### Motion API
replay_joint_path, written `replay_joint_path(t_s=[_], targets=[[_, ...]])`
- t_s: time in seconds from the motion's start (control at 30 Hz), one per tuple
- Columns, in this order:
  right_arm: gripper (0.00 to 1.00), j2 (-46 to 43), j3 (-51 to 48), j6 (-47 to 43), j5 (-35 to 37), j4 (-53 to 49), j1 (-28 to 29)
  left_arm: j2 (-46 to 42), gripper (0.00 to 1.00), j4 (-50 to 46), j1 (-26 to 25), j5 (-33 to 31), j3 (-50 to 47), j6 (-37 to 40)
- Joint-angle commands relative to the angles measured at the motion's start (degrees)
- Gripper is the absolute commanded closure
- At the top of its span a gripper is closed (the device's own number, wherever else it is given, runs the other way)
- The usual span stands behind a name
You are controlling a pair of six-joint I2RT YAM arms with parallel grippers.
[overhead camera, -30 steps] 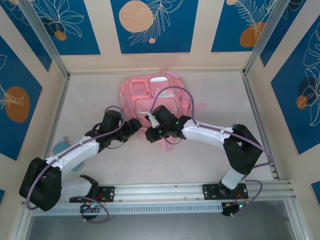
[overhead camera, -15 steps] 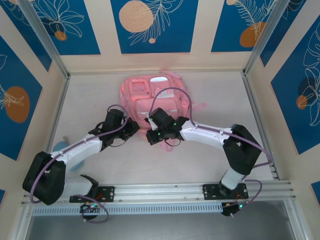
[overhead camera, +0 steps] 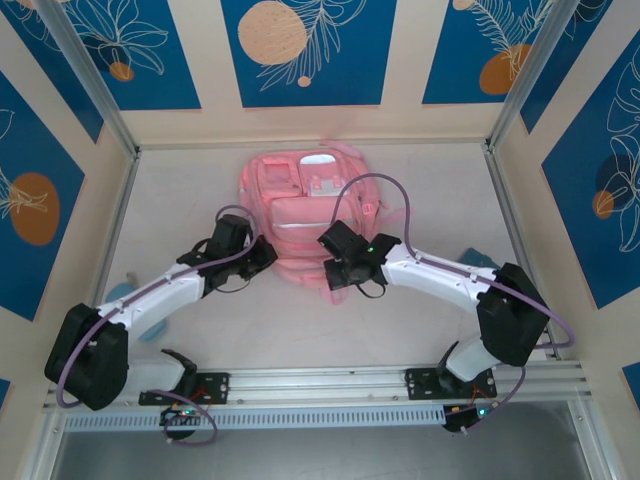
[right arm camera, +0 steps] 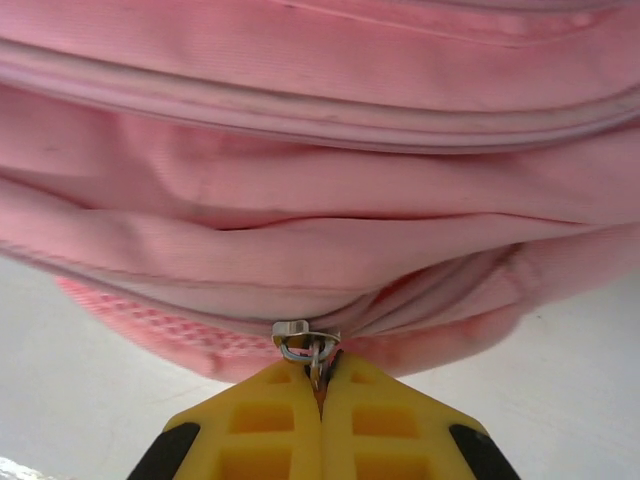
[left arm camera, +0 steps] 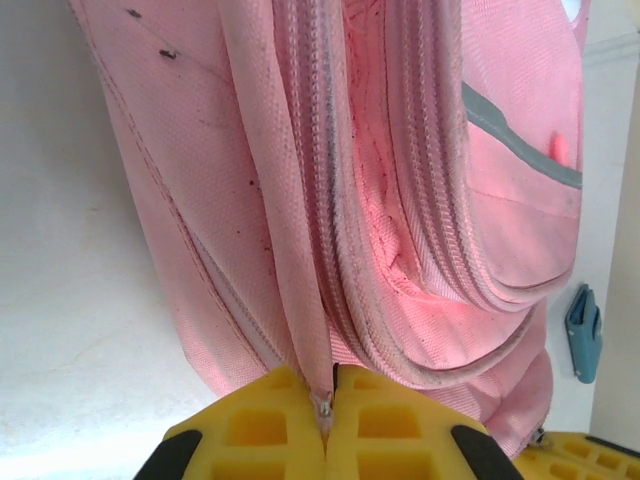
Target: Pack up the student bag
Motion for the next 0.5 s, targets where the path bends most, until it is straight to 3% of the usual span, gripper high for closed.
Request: replay_joint_path(t_s=[0.0, 0.03, 0.07, 0.17, 0.27, 0.47], targets=[[1.00, -1.5, -0.7, -0.5, -1.1, -2.7, -0.8, -1.6, 1.00, -6.2, 1.0, -5.6, 2.4, 3.8], [1.00, -1.4, -0.5, -2.0, -4.4, -0.7, -0.5, -1.6, 0.97, -8.6, 1.5, -6.2, 3.2, 4.5], [1.00, -1.3, -0.3, -3.7, -8.8, 1.7, -0.2, -1.9, 0.85, -11.4, 2.2, -7.2, 4.1, 5.0], [1.00, -0.3, 0.5, -5.5, -20.4, 8.4, 0.6, -4.0, 0.66, -16.3, 4.4, -8.1, 4.6, 6.0], [1.00, 2.8, 3.4, -4.2, -27.6, 12.3, 0.9, -7.0, 0.48, -18.9, 5.9, -7.8, 4.3, 5.9], [1.00, 11.5, 12.8, -2.6, -34.5, 14.6, 2.5, -11.5, 0.31, -20.3, 6.8, -4.8, 2.8, 2.2]])
